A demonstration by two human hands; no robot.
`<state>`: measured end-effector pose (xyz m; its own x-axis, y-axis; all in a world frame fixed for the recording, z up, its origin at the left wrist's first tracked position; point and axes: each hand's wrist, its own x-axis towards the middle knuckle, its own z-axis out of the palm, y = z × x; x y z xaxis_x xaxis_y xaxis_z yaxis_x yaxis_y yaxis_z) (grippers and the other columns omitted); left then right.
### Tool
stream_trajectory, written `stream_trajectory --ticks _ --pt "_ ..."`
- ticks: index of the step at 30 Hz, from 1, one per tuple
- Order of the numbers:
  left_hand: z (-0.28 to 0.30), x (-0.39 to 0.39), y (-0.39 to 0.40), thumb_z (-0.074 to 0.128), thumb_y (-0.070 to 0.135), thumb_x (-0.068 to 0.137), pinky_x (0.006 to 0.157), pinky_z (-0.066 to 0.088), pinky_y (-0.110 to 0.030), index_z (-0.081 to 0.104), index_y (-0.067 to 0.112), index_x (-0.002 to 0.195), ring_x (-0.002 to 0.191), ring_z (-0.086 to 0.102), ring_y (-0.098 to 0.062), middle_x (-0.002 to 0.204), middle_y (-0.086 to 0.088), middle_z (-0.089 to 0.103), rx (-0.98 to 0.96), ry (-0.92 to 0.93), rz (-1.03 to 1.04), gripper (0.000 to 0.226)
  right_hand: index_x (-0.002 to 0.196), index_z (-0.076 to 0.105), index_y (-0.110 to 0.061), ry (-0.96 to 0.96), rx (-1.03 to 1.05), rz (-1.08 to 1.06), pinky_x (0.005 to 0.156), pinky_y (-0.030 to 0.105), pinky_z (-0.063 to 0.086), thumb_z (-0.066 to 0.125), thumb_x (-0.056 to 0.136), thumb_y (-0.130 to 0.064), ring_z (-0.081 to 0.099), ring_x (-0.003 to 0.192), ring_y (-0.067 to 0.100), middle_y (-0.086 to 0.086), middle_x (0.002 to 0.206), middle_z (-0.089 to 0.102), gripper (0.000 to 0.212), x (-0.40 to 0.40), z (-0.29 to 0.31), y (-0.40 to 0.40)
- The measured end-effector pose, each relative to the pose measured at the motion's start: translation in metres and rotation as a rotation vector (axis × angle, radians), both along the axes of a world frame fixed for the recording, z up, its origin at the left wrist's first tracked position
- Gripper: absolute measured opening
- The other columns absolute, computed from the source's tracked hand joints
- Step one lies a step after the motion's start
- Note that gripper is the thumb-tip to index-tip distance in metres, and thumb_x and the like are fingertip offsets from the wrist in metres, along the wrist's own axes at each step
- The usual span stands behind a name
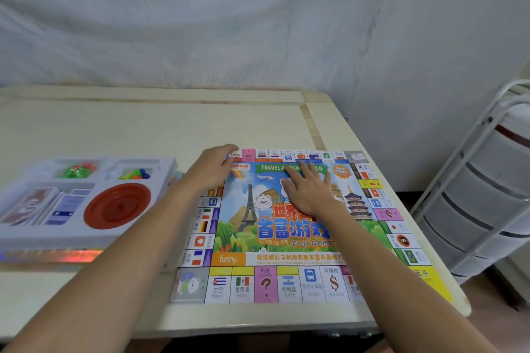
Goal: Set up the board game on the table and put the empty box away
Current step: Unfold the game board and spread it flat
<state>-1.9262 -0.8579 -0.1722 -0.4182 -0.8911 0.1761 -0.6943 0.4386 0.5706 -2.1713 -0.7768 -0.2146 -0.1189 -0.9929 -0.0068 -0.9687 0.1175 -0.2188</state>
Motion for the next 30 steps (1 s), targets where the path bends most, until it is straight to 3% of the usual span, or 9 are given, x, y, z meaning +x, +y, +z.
stream_trajectory --ticks 5,12,17,20,22,26,30 --pt "-0.036 -0.009 0.018 0.044 0.017 0.101 0.106 0.038 -0.035 0.053 0.011 0.138 0.129 0.049 -0.025 0.139 -0.008 0.054 -0.062 -0.175 -0.163 0.038 0.153 0.019 -0.037 -0.003 -0.005 -0.010 0.117 0.061 -0.002 0.016 0.100 -0.057 -0.001 0.152 0.025 0.002 0.165 0.006 0.056 -0.006 -0.001 0.001" --pt "-0.045 -0.013 0.015 0.045 0.019 0.100 0.102 0.040 -0.035 0.058 0.011 0.131 0.123 0.050 -0.024 0.133 -0.006 0.055 -0.184 -0.212 -0.133 0.035 0.152 0.024 -0.036 -0.017 -0.016 -0.011 0.115 0.063 -0.003 0.016 0.101 -0.053 0.001 0.151 0.025 0.002 0.164 0.011 0.054 -0.005 0.001 0.001" --pt "-0.025 -0.008 0.013 0.044 0.019 0.101 0.107 0.036 -0.038 0.054 0.010 0.136 0.130 0.044 -0.027 0.138 -0.007 0.051 -0.158 -0.158 -0.097 0.037 0.146 0.041 -0.024 -0.121 -0.255 0.005 0.115 0.061 0.008 0.028 0.104 -0.030 0.021 0.147 0.022 0.002 0.155 0.035 0.044 0.010 0.023 0.002" --pt "-0.012 0.004 0.006 0.048 0.022 0.099 0.106 0.038 -0.037 0.055 0.014 0.134 0.130 0.045 -0.026 0.136 -0.006 0.053 -0.195 -0.179 -0.097 0.037 0.142 0.046 -0.022 -0.151 -0.241 0.019 0.115 0.062 0.015 0.034 0.101 -0.027 0.030 0.142 0.022 0.002 0.149 0.043 0.042 0.023 0.031 -0.006" --pt "-0.005 0.015 0.008 0.047 0.027 0.099 0.106 0.038 -0.035 0.055 0.017 0.136 0.129 0.047 -0.022 0.138 -0.001 0.053 -0.186 -0.196 -0.082 0.039 0.144 0.042 -0.023 -0.115 -0.145 0.015 0.114 0.065 0.011 0.035 0.100 -0.030 0.028 0.143 0.024 0.003 0.150 0.040 0.045 0.036 0.030 -0.008" --pt "-0.007 0.022 0.022 0.046 0.042 0.097 0.105 0.042 -0.040 0.051 0.026 0.138 0.130 0.048 -0.021 0.139 0.003 0.051 -0.110 -0.379 -0.199 0.045 0.153 0.023 -0.029 -0.031 0.085 0.010 0.113 0.068 0.001 0.024 0.102 -0.042 0.000 0.151 0.029 0.004 0.163 0.009 0.053 0.044 0.014 0.000" --pt "-0.021 0.016 0.037 0.041 0.048 0.098 0.109 0.038 -0.041 0.041 0.025 0.145 0.137 0.039 -0.024 0.150 -0.004 0.038 -0.005 -0.534 -0.226 0.052 0.154 0.021 -0.032 -0.066 0.072 0.027 0.114 0.067 0.000 0.020 0.103 -0.045 -0.004 0.151 0.028 0.002 0.164 0.005 0.053 0.045 0.005 0.003"
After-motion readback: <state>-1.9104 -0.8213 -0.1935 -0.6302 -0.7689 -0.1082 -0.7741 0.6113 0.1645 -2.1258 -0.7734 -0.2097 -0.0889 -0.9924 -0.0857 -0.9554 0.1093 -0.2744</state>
